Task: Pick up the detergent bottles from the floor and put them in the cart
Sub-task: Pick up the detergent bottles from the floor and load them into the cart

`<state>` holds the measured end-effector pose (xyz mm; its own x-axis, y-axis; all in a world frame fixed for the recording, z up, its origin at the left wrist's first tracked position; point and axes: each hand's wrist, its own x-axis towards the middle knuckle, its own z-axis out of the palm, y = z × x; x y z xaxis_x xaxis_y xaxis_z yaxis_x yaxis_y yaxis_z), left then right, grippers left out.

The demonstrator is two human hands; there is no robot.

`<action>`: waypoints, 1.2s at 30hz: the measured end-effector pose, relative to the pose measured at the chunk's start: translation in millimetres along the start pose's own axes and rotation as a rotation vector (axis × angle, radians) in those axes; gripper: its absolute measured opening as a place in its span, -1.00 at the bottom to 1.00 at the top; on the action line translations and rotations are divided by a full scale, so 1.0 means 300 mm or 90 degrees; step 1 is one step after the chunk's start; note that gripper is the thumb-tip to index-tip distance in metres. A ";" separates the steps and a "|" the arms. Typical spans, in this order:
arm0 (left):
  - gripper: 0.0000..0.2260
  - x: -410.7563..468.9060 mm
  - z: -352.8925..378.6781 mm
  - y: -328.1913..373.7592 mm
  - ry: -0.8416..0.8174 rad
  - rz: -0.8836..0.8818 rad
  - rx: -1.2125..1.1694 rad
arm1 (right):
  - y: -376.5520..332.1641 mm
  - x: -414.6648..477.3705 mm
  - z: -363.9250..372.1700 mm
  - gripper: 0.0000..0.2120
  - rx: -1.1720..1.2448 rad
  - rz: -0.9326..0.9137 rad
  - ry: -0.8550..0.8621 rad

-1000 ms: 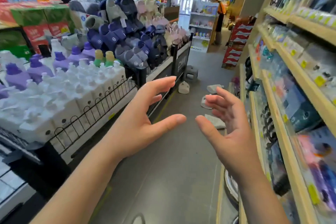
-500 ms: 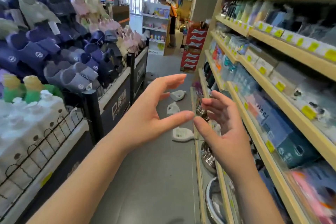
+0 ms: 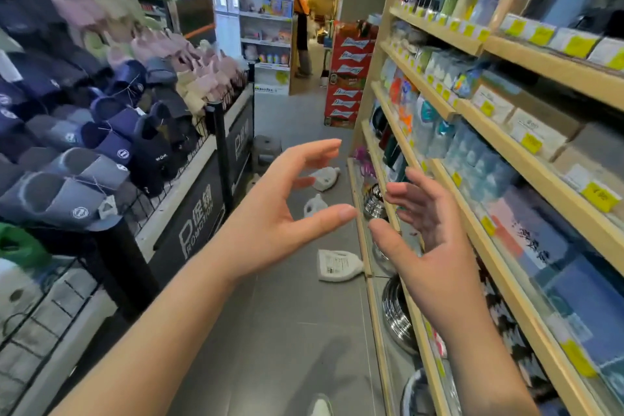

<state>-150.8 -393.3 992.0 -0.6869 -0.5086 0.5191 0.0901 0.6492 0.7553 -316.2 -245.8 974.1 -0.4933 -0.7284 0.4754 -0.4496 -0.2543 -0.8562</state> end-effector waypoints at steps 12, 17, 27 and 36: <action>-0.39 0.666 0.154 -0.332 0.043 -0.020 -0.002 | 0.409 0.712 -0.118 -0.36 0.064 -0.016 -0.008; -0.40 0.838 0.175 -0.480 0.029 -0.050 0.015 | 0.554 0.891 -0.140 -0.36 0.093 0.014 -0.007; -0.41 1.257 0.200 -0.844 0.003 -0.040 -0.057 | 0.808 1.197 -0.155 -0.34 0.017 0.057 0.040; -0.35 1.754 0.146 -1.226 -0.148 0.010 -0.096 | 1.002 1.637 -0.037 -0.35 -0.051 0.092 0.140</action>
<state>-577.1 -874.9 969.9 -0.8298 -0.3449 0.4388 0.1963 0.5556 0.8080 -701.9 -673.0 952.6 -0.7025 -0.5953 0.3899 -0.4162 -0.1006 -0.9037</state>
